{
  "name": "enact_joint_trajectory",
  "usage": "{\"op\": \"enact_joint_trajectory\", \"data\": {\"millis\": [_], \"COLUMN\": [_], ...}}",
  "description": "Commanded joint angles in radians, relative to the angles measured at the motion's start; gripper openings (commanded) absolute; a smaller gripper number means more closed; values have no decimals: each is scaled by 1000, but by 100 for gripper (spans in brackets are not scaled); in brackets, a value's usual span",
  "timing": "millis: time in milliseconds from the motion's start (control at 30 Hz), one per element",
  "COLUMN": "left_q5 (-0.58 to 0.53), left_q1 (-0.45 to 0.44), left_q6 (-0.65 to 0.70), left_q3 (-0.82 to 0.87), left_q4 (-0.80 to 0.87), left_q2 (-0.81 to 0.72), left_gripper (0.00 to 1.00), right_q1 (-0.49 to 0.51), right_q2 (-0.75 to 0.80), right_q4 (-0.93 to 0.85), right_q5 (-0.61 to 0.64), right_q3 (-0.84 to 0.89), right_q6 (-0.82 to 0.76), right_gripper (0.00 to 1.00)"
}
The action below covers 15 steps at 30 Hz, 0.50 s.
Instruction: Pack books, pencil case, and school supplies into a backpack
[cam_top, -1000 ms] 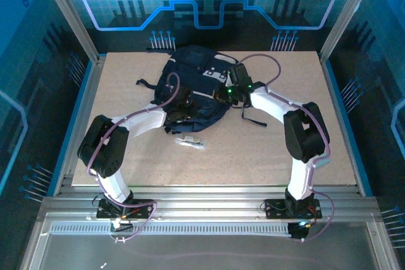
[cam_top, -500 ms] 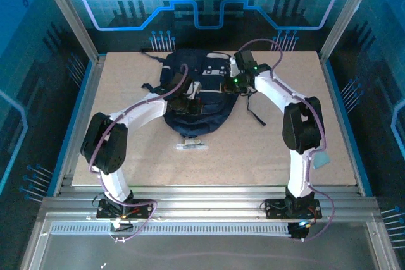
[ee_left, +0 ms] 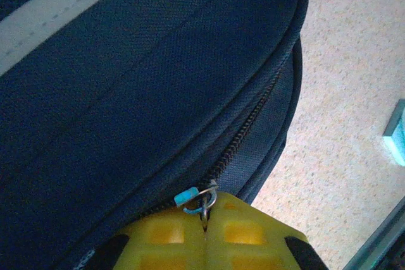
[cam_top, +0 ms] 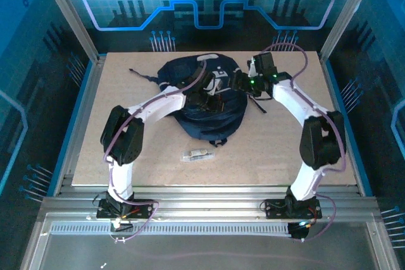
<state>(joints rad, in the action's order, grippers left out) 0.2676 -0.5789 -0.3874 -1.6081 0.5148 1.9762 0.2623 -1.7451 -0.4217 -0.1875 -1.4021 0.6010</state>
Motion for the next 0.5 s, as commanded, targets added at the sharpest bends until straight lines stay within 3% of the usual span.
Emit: {"op": "enact_joint_trajectory", "data": {"millis": [0, 233, 467], "left_q5": [59, 86, 117], "left_q1": [-3, -14, -22], "left_q6": [-1, -7, -15], "left_q3": [-83, -85, -37], "left_q4": [-32, -45, -48], "left_q2": [27, 17, -6], "left_gripper": [0, 0, 0], "right_q1": [-9, 2, 44], "right_q2": [95, 167, 38], "right_q4": [60, 264, 411], "right_q5": [2, -52, -68], "right_q3": [101, 338, 331], "right_q6": [99, 296, 400], "right_gripper": [70, 73, 76]}}
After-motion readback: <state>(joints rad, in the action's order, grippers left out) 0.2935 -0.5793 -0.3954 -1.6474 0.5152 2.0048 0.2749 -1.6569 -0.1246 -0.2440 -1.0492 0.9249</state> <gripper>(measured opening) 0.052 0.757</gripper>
